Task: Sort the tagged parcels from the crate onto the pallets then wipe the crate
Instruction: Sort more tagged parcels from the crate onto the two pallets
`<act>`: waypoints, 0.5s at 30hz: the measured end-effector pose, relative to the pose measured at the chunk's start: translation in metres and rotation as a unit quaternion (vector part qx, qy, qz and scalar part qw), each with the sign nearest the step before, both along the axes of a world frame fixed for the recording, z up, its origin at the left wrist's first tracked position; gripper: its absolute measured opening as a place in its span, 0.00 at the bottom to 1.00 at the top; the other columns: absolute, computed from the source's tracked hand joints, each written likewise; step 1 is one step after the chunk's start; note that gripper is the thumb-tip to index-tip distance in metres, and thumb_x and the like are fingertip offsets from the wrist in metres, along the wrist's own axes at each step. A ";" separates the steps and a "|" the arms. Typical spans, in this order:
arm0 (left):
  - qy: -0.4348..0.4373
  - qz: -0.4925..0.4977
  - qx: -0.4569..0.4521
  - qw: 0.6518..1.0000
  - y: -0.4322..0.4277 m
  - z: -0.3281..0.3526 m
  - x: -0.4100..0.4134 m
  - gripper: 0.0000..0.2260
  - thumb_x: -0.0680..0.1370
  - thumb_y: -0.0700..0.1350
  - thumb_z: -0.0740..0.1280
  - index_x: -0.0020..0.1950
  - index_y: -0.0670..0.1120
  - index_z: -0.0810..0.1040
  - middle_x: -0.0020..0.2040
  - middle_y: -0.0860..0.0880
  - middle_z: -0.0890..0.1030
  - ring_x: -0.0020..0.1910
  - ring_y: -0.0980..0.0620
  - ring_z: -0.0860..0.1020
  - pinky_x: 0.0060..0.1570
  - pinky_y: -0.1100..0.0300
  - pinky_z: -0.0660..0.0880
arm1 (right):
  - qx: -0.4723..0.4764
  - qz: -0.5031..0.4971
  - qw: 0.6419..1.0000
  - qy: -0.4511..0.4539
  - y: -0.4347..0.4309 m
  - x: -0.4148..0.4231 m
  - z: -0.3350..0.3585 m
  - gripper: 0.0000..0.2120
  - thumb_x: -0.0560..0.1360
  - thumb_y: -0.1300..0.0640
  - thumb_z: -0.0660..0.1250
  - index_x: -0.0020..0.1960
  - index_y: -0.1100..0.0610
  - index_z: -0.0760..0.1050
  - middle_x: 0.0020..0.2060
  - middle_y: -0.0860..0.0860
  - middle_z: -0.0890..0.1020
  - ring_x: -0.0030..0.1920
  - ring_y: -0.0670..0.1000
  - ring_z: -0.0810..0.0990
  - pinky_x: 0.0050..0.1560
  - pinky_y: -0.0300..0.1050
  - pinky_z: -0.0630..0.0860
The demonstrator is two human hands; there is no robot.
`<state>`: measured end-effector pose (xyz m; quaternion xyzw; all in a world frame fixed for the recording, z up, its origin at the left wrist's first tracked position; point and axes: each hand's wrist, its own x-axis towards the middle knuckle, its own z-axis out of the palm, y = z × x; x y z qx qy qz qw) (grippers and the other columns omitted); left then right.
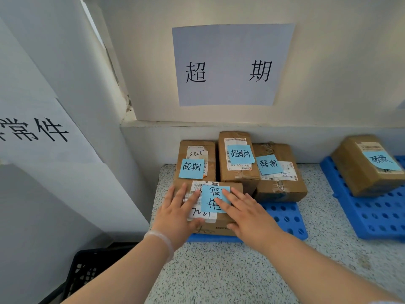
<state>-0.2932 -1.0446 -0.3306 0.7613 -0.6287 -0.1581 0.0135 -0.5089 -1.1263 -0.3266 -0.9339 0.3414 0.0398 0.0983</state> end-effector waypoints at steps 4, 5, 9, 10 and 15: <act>0.003 0.007 -0.013 1.000 0.005 -0.003 -0.001 0.36 0.75 0.71 0.54 0.77 0.65 0.39 0.79 0.58 0.37 0.77 0.49 0.31 0.77 0.47 0.43 | 0.021 -0.038 0.999 -0.030 0.010 -0.003 -0.003 0.35 0.75 0.33 0.44 0.79 0.41 0.41 0.76 0.41 0.36 0.75 0.43 0.31 0.75 0.47 0.34; 0.012 0.011 -0.017 1.000 0.005 -0.002 -0.001 0.36 0.75 0.72 0.53 0.77 0.66 0.39 0.79 0.58 0.36 0.77 0.49 0.31 0.76 0.47 0.42 | 0.030 -0.062 0.997 -0.041 0.012 -0.003 -0.002 0.34 0.75 0.33 0.44 0.78 0.41 0.39 0.75 0.41 0.34 0.75 0.42 0.31 0.75 0.47 0.35; 0.023 0.021 -0.027 0.999 0.007 -0.001 -0.001 0.33 0.78 0.69 0.53 0.78 0.65 0.40 0.79 0.57 0.35 0.78 0.49 0.32 0.75 0.49 0.39 | 0.058 -0.143 0.987 -0.047 0.021 -0.006 0.006 0.35 0.81 0.38 0.52 0.77 0.41 0.33 0.73 0.39 0.30 0.73 0.41 0.30 0.73 0.43 0.34; 0.027 0.027 -0.028 0.999 0.007 -0.001 -0.002 0.32 0.79 0.68 0.52 0.78 0.64 0.41 0.79 0.57 0.36 0.78 0.49 0.33 0.75 0.50 0.38 | 0.065 -0.155 0.985 -0.049 0.021 -0.006 0.007 0.35 0.81 0.38 0.52 0.77 0.42 0.33 0.73 0.39 0.29 0.73 0.41 0.30 0.74 0.44 0.35; 0.046 0.049 -0.006 0.998 0.006 0.001 -0.006 0.31 0.80 0.66 0.53 0.79 0.64 0.41 0.80 0.57 0.36 0.78 0.48 0.34 0.75 0.48 0.39 | 0.122 -0.182 0.975 -0.036 0.017 -0.002 0.016 0.36 0.81 0.38 0.54 0.78 0.43 0.35 0.74 0.38 0.32 0.77 0.44 0.35 0.76 0.48 0.39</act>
